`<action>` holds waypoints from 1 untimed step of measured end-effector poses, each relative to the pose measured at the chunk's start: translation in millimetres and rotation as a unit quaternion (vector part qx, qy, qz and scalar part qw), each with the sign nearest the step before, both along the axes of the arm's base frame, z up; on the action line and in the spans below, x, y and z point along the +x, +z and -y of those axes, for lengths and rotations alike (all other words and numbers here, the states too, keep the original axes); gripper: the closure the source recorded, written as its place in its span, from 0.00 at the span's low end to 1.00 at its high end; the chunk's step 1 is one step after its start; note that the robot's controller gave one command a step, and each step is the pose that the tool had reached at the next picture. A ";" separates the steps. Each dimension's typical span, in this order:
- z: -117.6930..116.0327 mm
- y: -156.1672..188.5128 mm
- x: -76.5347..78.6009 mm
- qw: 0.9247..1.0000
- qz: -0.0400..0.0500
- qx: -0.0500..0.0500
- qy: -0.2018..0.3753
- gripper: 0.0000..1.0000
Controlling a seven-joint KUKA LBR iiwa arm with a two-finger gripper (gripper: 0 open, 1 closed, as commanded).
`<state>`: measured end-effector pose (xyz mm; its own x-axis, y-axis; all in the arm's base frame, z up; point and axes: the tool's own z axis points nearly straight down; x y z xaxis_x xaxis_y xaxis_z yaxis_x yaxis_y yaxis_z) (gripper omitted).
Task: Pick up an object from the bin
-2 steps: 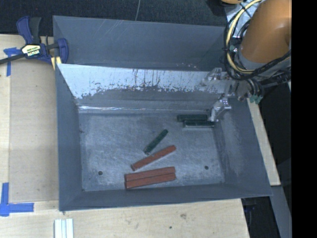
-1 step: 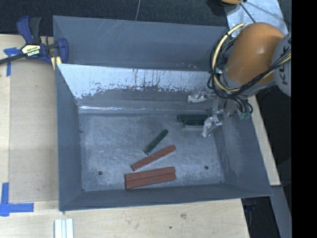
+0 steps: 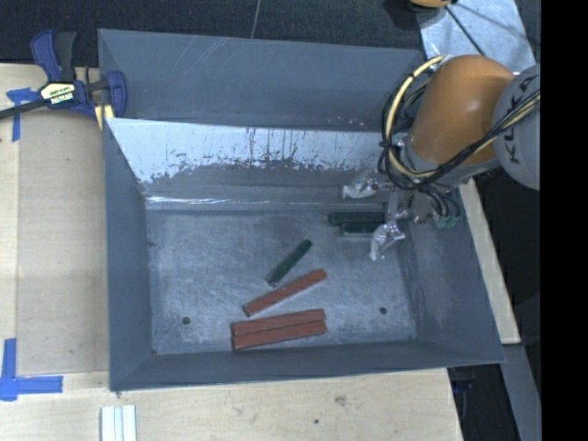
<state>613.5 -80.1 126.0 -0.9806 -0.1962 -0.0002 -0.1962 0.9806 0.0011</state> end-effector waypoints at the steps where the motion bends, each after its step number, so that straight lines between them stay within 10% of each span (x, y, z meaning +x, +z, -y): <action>1: 8.0 -48.5 1.5 1.000 0.004 0.000 -0.026 1.00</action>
Offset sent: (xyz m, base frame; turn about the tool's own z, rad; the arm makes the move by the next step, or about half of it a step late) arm 0.0000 0.0000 0.0000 0.0000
